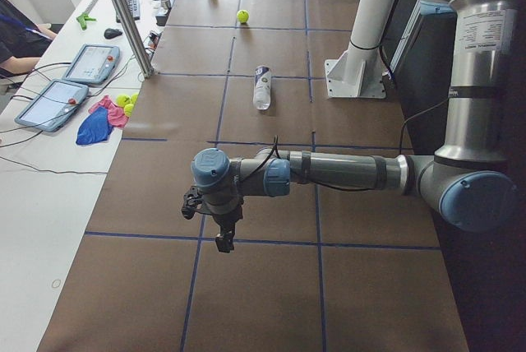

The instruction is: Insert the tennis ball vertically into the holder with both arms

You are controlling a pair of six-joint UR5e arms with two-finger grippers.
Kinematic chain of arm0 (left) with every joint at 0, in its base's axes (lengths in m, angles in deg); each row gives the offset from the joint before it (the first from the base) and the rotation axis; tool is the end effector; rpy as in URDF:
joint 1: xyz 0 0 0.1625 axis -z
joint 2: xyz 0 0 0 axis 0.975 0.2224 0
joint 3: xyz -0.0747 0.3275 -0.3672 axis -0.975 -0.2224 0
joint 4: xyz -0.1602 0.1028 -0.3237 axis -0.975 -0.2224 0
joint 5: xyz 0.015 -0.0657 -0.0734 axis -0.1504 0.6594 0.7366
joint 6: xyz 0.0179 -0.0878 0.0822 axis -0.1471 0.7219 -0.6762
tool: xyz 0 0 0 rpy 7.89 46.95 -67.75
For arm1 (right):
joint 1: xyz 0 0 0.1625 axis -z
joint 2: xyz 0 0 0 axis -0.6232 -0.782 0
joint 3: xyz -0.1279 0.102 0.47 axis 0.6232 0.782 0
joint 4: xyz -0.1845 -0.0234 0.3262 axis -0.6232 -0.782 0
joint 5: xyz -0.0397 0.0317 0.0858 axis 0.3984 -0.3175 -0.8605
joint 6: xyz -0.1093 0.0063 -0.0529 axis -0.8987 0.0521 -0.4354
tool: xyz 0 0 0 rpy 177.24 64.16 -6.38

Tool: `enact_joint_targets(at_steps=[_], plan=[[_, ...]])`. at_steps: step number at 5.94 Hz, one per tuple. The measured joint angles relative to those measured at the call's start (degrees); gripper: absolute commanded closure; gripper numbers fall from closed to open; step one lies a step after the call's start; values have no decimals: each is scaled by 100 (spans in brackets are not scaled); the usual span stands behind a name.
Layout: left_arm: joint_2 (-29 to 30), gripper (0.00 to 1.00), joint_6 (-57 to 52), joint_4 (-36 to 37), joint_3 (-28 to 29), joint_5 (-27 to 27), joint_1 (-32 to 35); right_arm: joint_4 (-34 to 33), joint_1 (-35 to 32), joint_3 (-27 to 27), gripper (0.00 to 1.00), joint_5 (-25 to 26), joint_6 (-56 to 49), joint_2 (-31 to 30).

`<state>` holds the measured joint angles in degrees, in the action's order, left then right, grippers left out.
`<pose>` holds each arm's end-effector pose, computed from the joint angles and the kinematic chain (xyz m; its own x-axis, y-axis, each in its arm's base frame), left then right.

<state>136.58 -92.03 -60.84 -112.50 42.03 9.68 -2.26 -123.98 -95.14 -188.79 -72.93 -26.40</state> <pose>-0.0292 -0.4401 0.7450 0.7384 0.1577 -0.6557 -0.1652 0.9849 0.0508 0.0229 -0.4022 0.7336 0.7579 -0.1177 0.6416 0.0619 0.9921 0.1090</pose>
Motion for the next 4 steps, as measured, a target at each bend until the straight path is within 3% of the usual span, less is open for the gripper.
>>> enact_joint_targets(at_steps=[4], plan=[[182, 0, 30, -190, 25, -50, -92, -4, 8, 0, 0, 6, 15, 57]])
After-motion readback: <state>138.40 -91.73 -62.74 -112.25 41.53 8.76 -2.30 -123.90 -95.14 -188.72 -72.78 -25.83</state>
